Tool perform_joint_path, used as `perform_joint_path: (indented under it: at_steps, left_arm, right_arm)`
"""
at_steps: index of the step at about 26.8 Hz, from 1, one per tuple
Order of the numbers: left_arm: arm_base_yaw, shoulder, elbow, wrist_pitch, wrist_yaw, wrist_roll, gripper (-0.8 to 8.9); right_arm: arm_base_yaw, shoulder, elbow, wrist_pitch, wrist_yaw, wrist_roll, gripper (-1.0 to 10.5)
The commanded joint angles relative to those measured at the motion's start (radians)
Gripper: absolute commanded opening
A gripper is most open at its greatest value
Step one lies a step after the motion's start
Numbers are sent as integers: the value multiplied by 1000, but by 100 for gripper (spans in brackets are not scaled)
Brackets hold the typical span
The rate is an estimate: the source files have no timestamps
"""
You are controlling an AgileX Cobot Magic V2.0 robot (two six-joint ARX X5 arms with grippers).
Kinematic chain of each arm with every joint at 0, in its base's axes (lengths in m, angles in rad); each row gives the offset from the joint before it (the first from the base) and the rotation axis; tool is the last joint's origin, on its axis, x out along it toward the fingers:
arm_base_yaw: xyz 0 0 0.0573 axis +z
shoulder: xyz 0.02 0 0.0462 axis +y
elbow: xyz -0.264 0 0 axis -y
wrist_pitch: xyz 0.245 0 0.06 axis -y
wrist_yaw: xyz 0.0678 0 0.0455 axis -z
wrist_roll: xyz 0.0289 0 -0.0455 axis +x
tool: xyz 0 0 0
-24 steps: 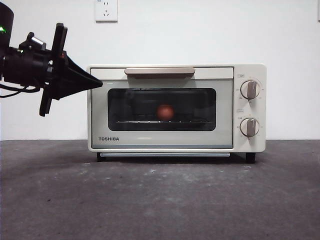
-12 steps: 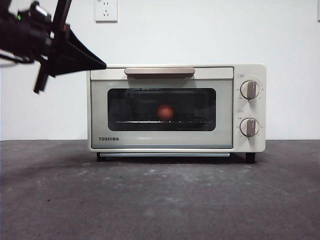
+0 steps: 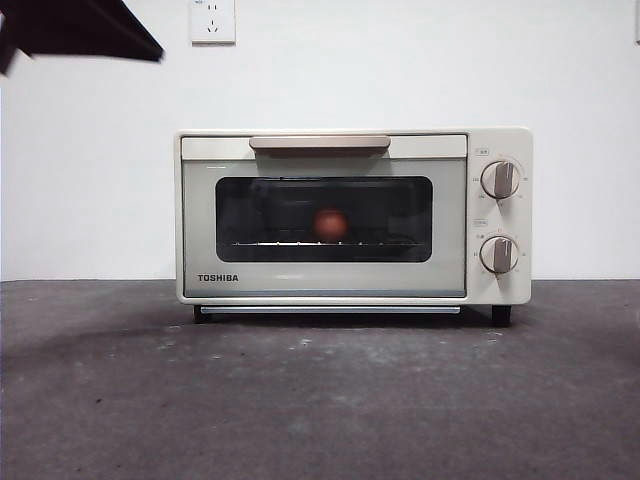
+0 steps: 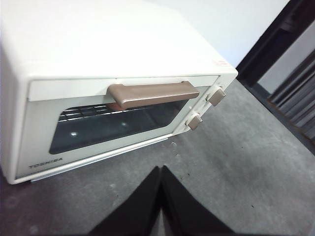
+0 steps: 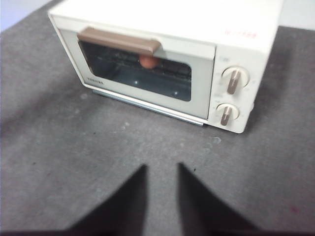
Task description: Eggoven
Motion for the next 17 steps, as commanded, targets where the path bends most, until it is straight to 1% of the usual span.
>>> perform_joint_path:
  at_steps: [1, 3, 6, 17]
  left_arm:
    - [-3, -39, 13, -36, -2, 36, 7]
    - [-3, -68, 13, -60, -2, 36, 7]
    - [-2, -93, 13, -80, -2, 36, 7]
    - [-2, -96, 13, -85, -2, 35, 7]
  right_arm:
    - [11, 2, -80, 133, -2, 3, 6]
    - [11, 3, -127, 203, -2, 3, 6]
    - [11, 11, -165, 257, -2, 3, 6]
    - [11, 7, -167, 254, 3, 3, 7]
